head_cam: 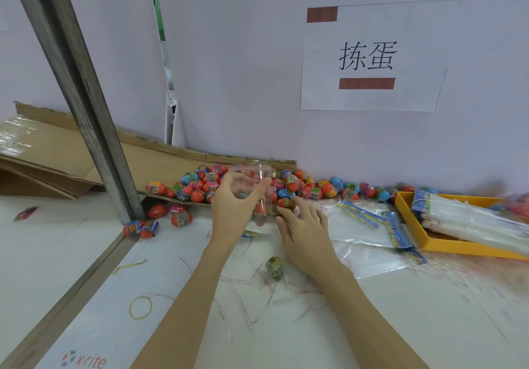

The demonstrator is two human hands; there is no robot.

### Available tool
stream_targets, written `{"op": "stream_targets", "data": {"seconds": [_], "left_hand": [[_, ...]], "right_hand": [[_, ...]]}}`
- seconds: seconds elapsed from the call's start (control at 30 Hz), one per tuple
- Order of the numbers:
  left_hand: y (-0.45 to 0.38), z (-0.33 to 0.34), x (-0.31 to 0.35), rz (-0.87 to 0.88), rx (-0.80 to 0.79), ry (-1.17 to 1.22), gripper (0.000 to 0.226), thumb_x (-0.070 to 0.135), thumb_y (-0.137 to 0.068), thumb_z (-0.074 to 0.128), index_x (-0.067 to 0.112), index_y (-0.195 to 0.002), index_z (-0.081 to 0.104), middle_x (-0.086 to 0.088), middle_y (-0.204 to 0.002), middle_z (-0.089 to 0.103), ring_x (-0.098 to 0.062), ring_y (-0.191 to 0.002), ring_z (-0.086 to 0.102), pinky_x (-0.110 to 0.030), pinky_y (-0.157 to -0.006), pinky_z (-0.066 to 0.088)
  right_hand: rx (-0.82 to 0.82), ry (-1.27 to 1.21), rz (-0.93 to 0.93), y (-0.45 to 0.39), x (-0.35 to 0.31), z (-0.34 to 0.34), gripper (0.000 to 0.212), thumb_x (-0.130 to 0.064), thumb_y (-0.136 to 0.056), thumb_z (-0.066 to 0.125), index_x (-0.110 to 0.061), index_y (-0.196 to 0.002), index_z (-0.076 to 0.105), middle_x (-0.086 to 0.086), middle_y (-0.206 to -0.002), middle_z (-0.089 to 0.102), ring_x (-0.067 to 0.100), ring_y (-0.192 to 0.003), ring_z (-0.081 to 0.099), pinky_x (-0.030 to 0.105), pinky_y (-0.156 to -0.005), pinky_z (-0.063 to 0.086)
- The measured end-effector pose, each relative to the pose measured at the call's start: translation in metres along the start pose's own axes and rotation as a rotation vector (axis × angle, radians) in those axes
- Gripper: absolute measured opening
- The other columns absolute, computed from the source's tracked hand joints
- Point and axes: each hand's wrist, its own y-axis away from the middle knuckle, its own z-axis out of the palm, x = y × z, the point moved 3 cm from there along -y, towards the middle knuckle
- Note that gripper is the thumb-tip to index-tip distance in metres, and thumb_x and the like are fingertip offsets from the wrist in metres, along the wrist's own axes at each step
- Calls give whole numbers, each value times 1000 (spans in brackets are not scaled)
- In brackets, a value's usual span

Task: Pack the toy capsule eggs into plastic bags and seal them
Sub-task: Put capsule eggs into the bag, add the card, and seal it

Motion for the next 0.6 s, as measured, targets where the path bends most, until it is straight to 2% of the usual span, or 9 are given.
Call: {"op": "stream_targets", "data": {"seconds": [0.07,0.13,0.2,0.27,0.3,0.37,0.43,0.5,0.6], "left_hand": [[2,7,2,-32,-149,4,55,74,-67,80,40,-104,57,20,-90,73,9,-79,67,-8,-63,50],[3,11,0,-55,-321,-18,64,68,-67,85,42,-116,52,29,-95,71,13,-87,66,-6,-65,50],[4,11,-4,-78,-450,-72,77,59,-69,90,39,-131,48,22,-101,73,6,-93,69,-13,-73,54],[5,10,-6,-82,-537,-113,80,47,-72,94,38,-135,46,15,-104,74,1,-94,71,-20,-80,56],[5,11,-6,-74,-564,-119,80,40,-74,95,37,-136,45,13,-105,74,-1,-93,72,-21,-81,57],[7,13,-3,-26,-569,-116,78,30,-77,94,34,-139,46,9,-103,75,-5,-90,73,-22,-81,57],[9,16,2,61,-537,-111,77,26,-77,94,33,-139,48,7,-99,75,-9,-89,72,-24,-82,59],[12,19,6,157,-511,-111,80,24,-77,94,33,-141,49,10,-100,74,-10,-92,72,-24,-84,60],[18,28,11,245,-532,-96,82,22,-78,93,40,-143,45,15,-104,71,-8,-95,71,-23,-85,60]], "right_hand": [[77,-50,-6,0,2,-5,32,-31,-109,47,-25,-137,62,6,-148,46,27,-140,40,40,-118,23],[162,-158,8,-1,3,-13,27,-20,-105,56,-18,-130,64,8,-128,54,27,-119,52,39,-106,40],[254,-311,51,-1,5,-23,21,-16,-101,64,-16,-122,66,6,-116,58,20,-104,54,32,-93,49],[350,-464,110,0,8,-33,16,-16,-99,68,-18,-114,63,2,-108,61,18,-97,57,31,-82,53],[396,-536,138,1,9,-38,17,-16,-98,70,-19,-112,60,-2,-104,63,18,-94,60,31,-78,54],[470,-685,162,4,11,-47,24,-16,-97,72,-23,-115,58,-9,-103,65,12,-94,65,23,-77,55],[493,-766,118,8,7,-55,34,-14,-97,71,-23,-127,60,-14,-112,67,6,-104,65,15,-86,52],[521,-702,39,10,1,-61,36,-12,-96,73,-21,-129,66,-13,-120,66,4,-113,61,13,-95,47],[545,-589,-25,9,-7,-65,35,-12,-91,78,-18,-125,72,-2,-116,62,10,-105,59,16,-89,48]]}}
